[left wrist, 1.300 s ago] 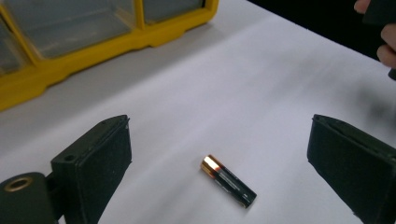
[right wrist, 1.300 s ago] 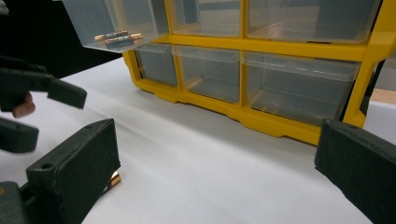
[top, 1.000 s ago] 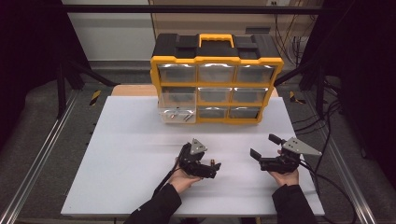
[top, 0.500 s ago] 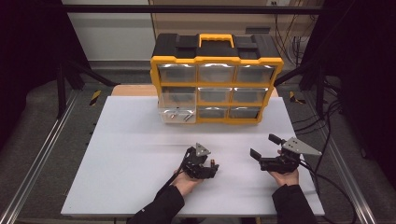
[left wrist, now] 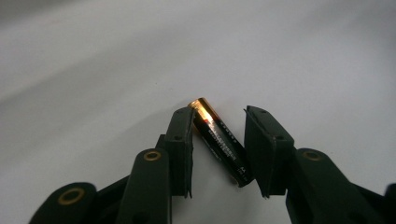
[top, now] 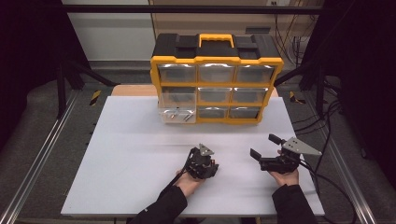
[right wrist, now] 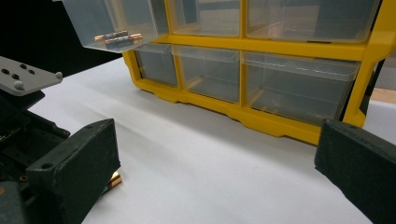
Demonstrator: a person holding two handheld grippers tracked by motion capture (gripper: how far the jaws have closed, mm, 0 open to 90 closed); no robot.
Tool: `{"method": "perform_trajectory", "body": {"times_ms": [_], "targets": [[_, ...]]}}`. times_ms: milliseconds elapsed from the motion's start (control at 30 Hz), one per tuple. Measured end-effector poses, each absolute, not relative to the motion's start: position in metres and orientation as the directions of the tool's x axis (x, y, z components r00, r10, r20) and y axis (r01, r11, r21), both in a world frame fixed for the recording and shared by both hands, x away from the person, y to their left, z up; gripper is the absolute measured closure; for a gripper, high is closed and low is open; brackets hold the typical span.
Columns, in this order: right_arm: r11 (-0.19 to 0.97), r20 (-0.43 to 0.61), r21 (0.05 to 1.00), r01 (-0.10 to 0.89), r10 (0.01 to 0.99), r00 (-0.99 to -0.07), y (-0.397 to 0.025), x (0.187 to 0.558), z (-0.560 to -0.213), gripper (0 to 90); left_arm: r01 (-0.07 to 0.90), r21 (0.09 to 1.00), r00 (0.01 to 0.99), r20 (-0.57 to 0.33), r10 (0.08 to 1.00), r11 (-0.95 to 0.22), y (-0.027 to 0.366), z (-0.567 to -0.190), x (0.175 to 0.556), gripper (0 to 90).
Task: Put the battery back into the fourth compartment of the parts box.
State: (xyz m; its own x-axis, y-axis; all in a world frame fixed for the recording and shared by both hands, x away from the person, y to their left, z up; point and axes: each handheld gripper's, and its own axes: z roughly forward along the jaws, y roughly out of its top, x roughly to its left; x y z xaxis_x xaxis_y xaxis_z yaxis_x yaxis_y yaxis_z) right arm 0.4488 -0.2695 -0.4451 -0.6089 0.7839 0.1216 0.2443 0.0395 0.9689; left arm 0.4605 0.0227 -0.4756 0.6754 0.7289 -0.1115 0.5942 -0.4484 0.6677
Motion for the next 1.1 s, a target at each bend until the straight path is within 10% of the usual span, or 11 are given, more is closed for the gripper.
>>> {"method": "perform_trajectory", "body": {"times_ms": [1100], "targets": [[0.035, 0.126, 0.969, 0.245, 0.783, -0.609, -0.27, 0.448, -0.444, 0.3, 0.558, 0.67, 0.71, -0.079, 0.699, -0.491, 0.033, -0.453, 0.464, 75.9]]}}
